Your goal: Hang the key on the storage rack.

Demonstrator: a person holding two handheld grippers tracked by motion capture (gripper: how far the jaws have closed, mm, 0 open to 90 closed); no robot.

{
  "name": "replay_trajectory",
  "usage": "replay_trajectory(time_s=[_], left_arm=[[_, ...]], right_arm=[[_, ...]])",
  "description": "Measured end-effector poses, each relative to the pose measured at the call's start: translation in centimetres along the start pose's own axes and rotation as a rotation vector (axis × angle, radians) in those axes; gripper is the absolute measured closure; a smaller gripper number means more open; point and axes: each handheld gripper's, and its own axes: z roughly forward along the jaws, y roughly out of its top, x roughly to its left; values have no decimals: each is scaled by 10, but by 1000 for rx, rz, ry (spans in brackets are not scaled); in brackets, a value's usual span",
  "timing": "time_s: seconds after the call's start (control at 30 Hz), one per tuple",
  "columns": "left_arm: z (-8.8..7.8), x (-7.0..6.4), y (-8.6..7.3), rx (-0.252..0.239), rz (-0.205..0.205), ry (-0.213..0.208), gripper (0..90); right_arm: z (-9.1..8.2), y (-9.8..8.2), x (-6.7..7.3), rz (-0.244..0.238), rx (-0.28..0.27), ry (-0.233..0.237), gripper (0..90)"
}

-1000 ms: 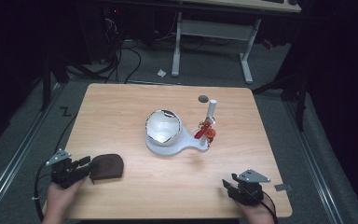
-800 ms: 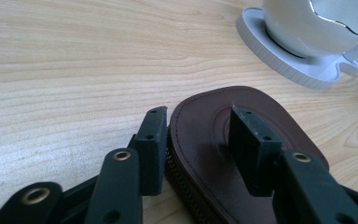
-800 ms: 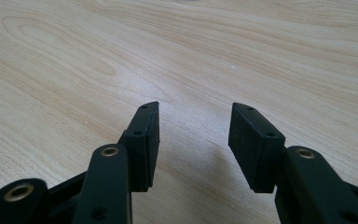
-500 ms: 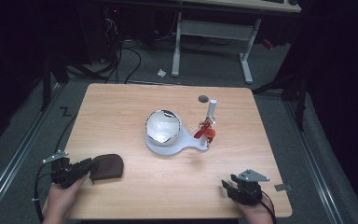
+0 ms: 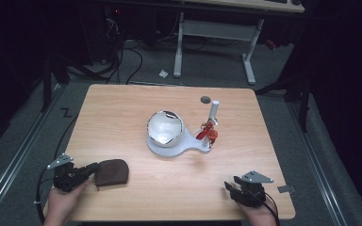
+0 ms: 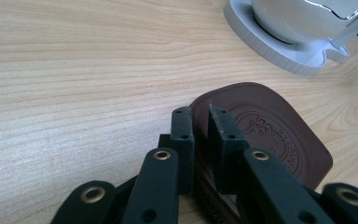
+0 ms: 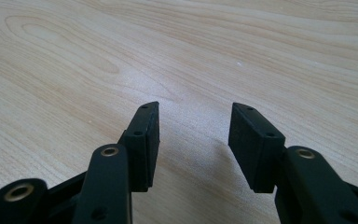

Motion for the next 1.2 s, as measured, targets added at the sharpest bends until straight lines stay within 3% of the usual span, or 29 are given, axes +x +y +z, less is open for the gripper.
replay_trajectory(time_s=[0.13, 0.27, 0.4, 0.93, 1.2], left_arm=[[-3, -3, 1, -22, 12, 1, 841], [-9, -9, 2, -74, 34, -1, 853], [-16, -17, 4, -126, 59, -2, 865], [-33, -53, 12, -248, 169, -6, 874], [-33, -61, 13, -263, 196, 9, 875]], right_arm=[[0, 0, -1, 9, -1, 0, 535], [0, 0, -1, 12, -4, 2, 535], [-1, 0, -2, 16, -8, 2, 537], [-3, -1, -6, 24, -20, 0, 540], [-1, -1, -8, 28, -17, 2, 542]])
